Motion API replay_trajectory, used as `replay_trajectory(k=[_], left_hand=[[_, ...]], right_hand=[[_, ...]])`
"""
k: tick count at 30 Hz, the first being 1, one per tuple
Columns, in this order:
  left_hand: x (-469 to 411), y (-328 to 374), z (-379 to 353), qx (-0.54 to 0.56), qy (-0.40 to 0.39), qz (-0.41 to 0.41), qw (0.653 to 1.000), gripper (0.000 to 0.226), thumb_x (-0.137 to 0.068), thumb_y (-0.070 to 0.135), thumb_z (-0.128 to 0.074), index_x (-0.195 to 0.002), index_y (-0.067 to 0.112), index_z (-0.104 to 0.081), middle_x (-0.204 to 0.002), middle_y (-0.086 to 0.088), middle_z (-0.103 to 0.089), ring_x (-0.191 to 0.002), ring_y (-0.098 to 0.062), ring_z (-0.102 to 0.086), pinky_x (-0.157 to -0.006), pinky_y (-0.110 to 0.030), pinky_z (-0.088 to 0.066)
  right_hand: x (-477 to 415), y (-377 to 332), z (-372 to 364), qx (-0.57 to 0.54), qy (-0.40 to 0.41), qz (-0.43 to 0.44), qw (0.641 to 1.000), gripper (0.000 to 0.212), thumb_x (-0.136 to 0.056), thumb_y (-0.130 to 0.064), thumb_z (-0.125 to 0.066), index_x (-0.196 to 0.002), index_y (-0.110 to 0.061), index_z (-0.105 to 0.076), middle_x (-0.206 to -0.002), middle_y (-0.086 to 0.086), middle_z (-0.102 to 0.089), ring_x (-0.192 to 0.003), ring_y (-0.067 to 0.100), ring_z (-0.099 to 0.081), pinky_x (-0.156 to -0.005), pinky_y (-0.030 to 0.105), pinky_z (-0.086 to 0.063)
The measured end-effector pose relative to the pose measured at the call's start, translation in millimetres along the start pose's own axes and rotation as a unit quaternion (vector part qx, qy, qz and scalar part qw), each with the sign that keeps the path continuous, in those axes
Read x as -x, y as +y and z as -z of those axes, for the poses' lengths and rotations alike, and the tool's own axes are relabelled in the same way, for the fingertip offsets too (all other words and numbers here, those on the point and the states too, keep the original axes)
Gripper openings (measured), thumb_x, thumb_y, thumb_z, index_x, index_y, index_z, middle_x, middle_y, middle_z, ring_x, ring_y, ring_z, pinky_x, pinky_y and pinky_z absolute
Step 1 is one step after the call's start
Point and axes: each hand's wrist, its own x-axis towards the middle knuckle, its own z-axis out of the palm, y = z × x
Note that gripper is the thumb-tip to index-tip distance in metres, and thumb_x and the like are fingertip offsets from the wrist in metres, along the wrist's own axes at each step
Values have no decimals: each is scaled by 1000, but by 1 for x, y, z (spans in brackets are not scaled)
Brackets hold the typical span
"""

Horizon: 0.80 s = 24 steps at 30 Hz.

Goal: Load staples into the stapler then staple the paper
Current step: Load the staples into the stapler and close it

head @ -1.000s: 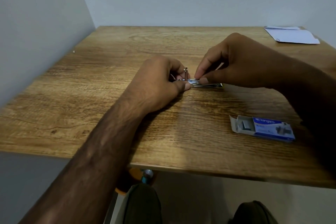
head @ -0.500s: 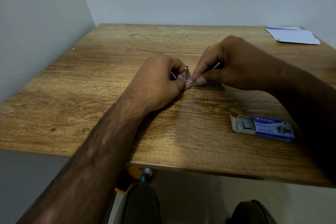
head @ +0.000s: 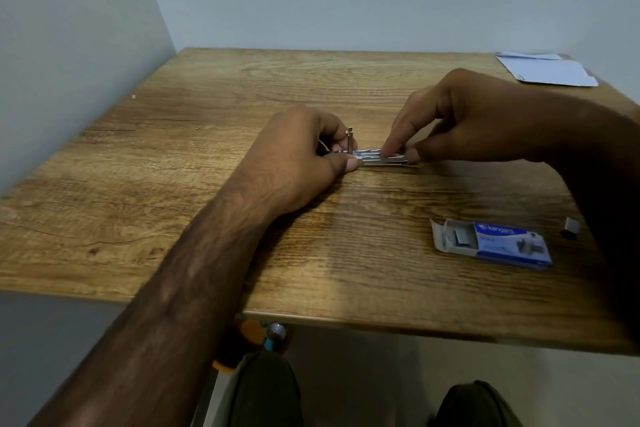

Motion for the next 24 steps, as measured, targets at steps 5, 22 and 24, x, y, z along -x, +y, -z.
replay_trajectory(k=[5,22,24], left_hand=[[0,-2,0,8,1,5,1000,9,-82,26,-80,-79,30,-73,-80,11,-73,-71,-1,-63,-68,-22,-48],[4,3,0,55,61,-6,997,10,-82,27,-81,-90,24,-75,-82,8,-75,-79,-9,-71,-76,-32,-60],[3,4,0,75,71,-3,995,9,-83,27,-80,-91,23,-77,-85,6,-77,-83,-10,-73,-79,-35,-62]], right_hand=[[5,3,6,5,6,-13,1000,33,-85,-1,-71,-96,-30,-82,-94,-9,-79,-94,3,-70,-88,29,-54],[3,13,4,18,-4,-17,1000,16,-79,-27,-83,-94,-35,-80,-85,-16,-77,-86,-1,-69,-71,17,-46],[2,13,4,19,-3,-18,1000,15,-80,-27,-83,-92,-35,-81,-84,-17,-77,-85,-1,-69,-72,18,-45]])
